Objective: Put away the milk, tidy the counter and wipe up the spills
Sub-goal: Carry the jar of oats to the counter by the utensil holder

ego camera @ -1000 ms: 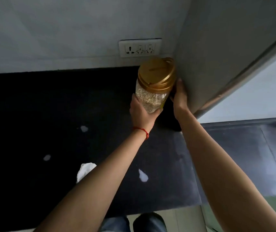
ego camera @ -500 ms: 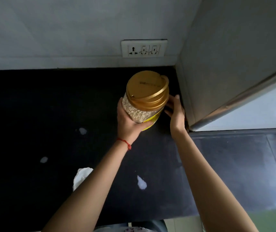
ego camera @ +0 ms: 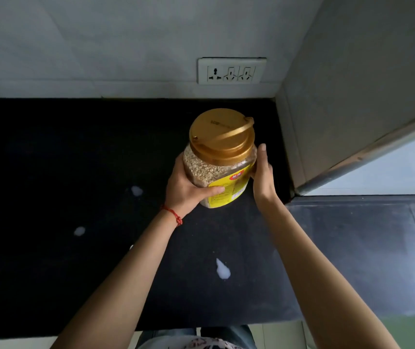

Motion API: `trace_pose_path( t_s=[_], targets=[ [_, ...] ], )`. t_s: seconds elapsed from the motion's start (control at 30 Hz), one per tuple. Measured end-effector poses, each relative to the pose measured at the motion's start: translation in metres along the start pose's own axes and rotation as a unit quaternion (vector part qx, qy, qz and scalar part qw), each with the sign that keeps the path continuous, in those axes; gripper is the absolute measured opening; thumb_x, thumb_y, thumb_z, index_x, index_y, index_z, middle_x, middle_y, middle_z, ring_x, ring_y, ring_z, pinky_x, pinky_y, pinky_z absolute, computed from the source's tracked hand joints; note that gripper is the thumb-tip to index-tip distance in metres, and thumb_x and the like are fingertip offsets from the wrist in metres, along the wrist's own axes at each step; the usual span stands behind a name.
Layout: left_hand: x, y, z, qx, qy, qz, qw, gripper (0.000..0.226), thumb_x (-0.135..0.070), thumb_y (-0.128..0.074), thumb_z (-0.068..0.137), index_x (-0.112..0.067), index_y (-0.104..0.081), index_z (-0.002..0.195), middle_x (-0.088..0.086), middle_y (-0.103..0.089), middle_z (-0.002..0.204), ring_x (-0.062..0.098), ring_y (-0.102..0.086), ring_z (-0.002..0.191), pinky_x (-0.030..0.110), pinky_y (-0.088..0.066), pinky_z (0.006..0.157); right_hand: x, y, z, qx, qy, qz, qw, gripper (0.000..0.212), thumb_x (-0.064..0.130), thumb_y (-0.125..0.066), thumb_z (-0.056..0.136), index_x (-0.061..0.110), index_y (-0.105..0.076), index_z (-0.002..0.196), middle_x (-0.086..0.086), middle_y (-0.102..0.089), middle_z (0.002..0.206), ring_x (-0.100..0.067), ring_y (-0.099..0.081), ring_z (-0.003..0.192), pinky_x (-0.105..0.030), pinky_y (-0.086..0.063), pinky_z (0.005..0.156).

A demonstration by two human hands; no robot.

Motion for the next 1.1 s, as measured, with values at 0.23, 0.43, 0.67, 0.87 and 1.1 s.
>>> trace_pose_path(
  t_s=[0.23,0.43,0.67,0.87,1.1],
  targets=[
    [-0.021,0.009,-0.03,-0.028,0.052,-0.164,0.985,0.109,-0.063,-0.082,0.026,-0.015,-0.048,0.118,-0.001,-0.064,0.107,0.007,-0.065,0.094,0.013,-0.054,0.067,0.016,0.003,-0.05,0.0,0.064,-0.017,0.998,0.042,0.055,-0.051,0.076,0.029,-0.064,0.105,-0.002,-0.061,0.112,-0.011,-0.06,0.1,-0.029,-0.047,0.087],
    [-0.038,0.027,-0.057,-0.015,0.07,-0.253,0.965,0.094,-0.071,-0.075,0.038,-0.016,-0.059,0.112,0.001,-0.071,0.102,0.019,-0.068,0.098,0.036,-0.057,0.078,0.052,-0.002,-0.087,0.108,0.143,-0.006,0.984,0.051,0.041,-0.062,0.075,0.029,-0.053,0.124,-0.001,-0.052,0.113,-0.002,-0.059,0.103,-0.021,-0.052,0.082],
    [-0.054,0.046,-0.107,-0.095,0.095,-0.277,0.951,0.099,-0.07,-0.076,0.039,-0.013,-0.059,0.118,0.013,-0.066,0.116,0.029,-0.065,0.105,0.047,-0.052,0.089,0.053,-0.026,-0.117,0.264,0.106,0.073,0.956,0.065,0.04,-0.074,0.07,0.023,-0.04,0.123,0.007,-0.068,0.098,-0.012,-0.069,0.088,-0.025,-0.056,0.068],
    [-0.037,0.075,-0.175,-0.206,0.104,-0.26,0.938,0.101,-0.073,-0.073,0.039,-0.011,-0.059,0.117,0.015,-0.067,0.113,0.03,-0.066,0.103,0.053,-0.051,0.092,0.029,-0.064,-0.152,0.35,0.043,0.073,0.933,0.065,0.037,-0.073,0.071,0.029,-0.04,0.127,0.004,-0.067,0.106,-0.02,-0.067,0.099,-0.029,-0.056,0.072],
    [0.008,0.152,-0.301,-0.381,0.123,-0.306,0.864,0.09,-0.066,-0.075,0.045,-0.012,-0.06,0.116,0.015,-0.068,0.113,0.033,-0.064,0.106,0.052,-0.051,0.092,-0.009,-0.16,-0.241,0.487,0.003,-0.016,0.873,0.073,0.033,-0.073,0.073,0.028,-0.034,0.135,-0.001,-0.062,0.117,-0.016,-0.065,0.104,-0.027,-0.057,0.074]
  ],
)
Point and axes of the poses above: each hand's wrist, its own z-axis towards the middle knuckle, its own y-axis out of the back of the hand, x = y × z, the point moved 4 cm from there along z, towards the middle knuckle
